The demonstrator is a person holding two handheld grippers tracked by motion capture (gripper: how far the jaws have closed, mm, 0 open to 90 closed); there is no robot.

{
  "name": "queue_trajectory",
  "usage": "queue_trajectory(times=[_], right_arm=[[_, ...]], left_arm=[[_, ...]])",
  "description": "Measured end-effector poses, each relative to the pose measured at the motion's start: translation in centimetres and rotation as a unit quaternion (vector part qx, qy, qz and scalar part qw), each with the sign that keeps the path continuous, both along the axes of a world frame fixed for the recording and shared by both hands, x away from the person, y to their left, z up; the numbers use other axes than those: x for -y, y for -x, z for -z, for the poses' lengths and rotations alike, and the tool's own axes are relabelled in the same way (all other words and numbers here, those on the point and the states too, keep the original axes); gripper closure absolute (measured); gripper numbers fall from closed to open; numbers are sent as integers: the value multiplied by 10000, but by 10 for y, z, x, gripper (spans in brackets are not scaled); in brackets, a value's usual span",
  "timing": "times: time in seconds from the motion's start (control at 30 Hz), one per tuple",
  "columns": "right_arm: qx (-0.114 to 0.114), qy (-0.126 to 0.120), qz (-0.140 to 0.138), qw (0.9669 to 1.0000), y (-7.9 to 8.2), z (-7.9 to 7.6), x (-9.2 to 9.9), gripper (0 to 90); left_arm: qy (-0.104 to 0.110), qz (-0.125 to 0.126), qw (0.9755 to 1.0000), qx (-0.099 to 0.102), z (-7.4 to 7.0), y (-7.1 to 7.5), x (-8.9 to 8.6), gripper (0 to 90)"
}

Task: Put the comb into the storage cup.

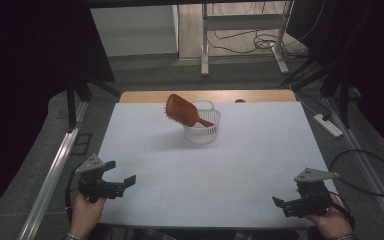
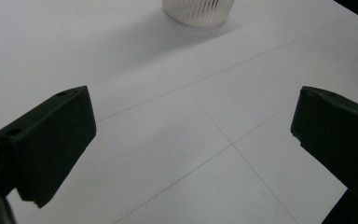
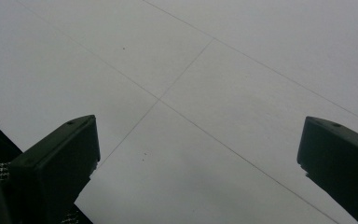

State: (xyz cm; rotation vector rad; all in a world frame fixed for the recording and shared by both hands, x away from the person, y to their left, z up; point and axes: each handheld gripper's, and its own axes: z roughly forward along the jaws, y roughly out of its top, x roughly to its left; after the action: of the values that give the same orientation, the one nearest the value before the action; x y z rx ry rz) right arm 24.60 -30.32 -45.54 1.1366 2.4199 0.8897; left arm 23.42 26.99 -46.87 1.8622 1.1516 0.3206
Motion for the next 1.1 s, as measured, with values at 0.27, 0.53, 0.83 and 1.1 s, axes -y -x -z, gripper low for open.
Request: queue_trajectory(times=[0.27,0.53,0.83,1.1], right_arm=[[0,3,6,10000,0,0,0,0],[1,7,11,10000,0,0,0,0],[2,14,13,10000,0,0,0,0],[-1,20,15,10000,0,0,0,0]], left_arm=[[6,-68,10000,-22,2,7,-6,0],[6,-100,9999,-59,4,13,-10,0],[-33,-190,9998,-68,6,20,-15,0],[-122,-260,9996,-78,7,24,-18,0]])
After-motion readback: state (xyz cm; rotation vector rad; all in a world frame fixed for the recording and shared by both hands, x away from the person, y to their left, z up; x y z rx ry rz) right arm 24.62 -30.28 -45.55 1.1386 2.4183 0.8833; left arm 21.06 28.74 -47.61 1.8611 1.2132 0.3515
